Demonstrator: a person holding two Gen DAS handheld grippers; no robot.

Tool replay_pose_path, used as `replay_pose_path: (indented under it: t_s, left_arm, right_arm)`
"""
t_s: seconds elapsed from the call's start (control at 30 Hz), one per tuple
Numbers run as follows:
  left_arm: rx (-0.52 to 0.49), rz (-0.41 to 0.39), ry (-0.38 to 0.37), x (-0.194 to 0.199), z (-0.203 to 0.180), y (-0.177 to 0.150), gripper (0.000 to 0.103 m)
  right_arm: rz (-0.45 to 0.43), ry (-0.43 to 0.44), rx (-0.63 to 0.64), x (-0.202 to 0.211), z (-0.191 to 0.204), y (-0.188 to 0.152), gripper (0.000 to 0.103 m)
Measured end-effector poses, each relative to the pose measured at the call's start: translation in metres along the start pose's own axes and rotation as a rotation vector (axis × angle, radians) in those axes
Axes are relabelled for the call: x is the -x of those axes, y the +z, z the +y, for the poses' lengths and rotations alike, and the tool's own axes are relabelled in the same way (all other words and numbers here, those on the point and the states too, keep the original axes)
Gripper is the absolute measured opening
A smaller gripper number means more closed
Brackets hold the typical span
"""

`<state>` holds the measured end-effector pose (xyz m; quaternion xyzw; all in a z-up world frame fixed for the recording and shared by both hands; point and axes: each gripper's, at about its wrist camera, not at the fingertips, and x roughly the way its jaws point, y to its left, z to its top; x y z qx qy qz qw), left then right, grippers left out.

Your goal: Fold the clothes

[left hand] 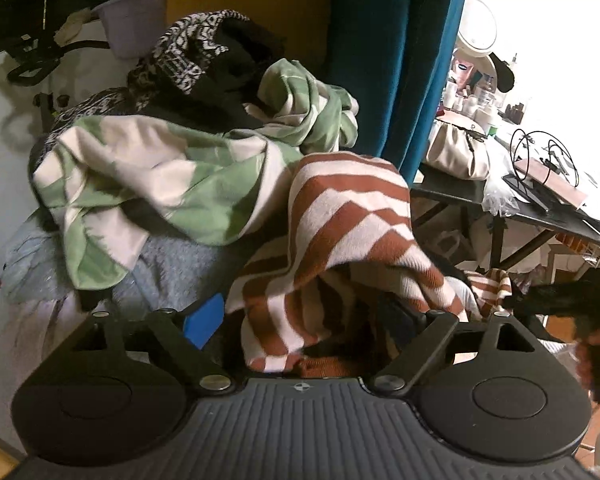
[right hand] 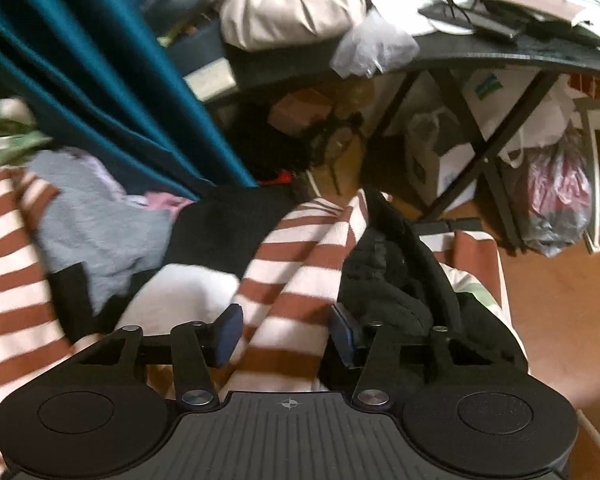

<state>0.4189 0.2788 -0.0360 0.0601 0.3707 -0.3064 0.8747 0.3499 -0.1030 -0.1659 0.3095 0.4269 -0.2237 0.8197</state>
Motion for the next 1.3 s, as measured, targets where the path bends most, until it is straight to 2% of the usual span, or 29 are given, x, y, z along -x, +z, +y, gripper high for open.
replay_pose_path:
  t_s: [0.13,0.17,0.27,0.43,0.67,0.83,0.97,1.1,1.3]
  left_arm:
    - [0.068,-0.012,0.012,0.008,0.011,-0.01,0.092]
    - [0.091,-0.013,0.017,0.01,0.015,-0.012,0.092]
    - [0.135,-0.026,0.036,0.013,0.022,-0.016,0.092]
    - [0.181,-0.054,0.044,0.012,0.028,-0.016,0.096]
    - [0.237,-0.091,0.051,0.01,0.034,-0.015,0.097]
    - [0.225,-0.103,0.048,0.007,0.031,-0.011,0.097]
    - [0.229,-0.103,0.067,0.011,0.038,-0.013,0.098]
    - [0.25,-0.097,0.102,0.014,0.052,-0.018,0.099]
    - [0.289,-0.084,0.152,0.017,0.076,-0.027,0.099]
  right_arm:
    - [-0.002,-0.022,-0.006,-0.014,0.001,0.004,0.046]
    - [0.007,-0.031,0.002,-0.017,0.001,0.005,0.043]
    - [0.048,-0.009,0.011,-0.019,0.003,0.007,0.011]
    - [0.049,0.163,0.054,0.012,0.025,0.002,0.01]
    - [0.03,0.498,0.199,0.071,0.077,0.001,0.01]
    - [0.044,0.614,0.261,0.09,0.115,0.002,0.01]
    - [0.086,0.614,0.326,0.082,0.142,-0.009,0.01]
    - [0.13,0.559,0.4,0.061,0.172,-0.024,0.01]
    - [0.171,0.485,0.444,0.029,0.2,-0.037,0.01]
